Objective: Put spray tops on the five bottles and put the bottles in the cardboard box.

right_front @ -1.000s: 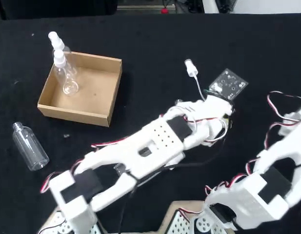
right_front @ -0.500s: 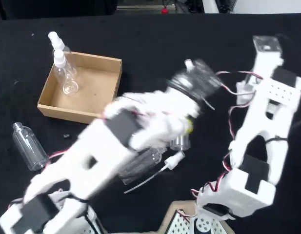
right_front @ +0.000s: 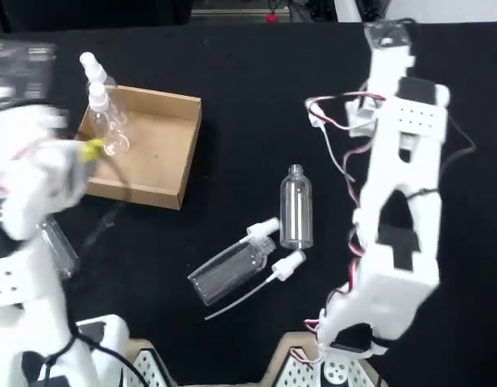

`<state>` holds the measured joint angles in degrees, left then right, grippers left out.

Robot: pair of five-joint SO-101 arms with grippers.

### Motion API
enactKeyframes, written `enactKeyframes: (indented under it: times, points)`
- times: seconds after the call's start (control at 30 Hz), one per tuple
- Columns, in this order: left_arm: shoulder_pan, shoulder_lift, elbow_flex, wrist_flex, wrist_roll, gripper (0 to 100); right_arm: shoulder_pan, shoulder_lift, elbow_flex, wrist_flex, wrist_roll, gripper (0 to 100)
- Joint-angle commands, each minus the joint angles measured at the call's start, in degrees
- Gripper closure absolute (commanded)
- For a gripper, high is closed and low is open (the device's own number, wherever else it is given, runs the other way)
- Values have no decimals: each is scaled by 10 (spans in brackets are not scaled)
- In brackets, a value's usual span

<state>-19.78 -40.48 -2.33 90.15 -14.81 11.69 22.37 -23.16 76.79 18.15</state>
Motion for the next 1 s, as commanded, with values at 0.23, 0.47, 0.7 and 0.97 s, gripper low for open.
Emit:
enactKeyframes:
  times: [0.23, 0.47, 0.7, 0.97]
  points:
    - [-269, 66, 128, 7, -42, 753, -44, 219, -387, 135, -1, 805]
    - [-274, 151, 218, -39, -55, 747, -47, 361, -586, 202, 33, 805]
    - [-308, 187, 308, -196, -46, 680, -69, 411, -659, 212, 57, 805]
    - [-295, 213, 388, -332, -40, 680, -91, 411, -663, 174, 29, 804]
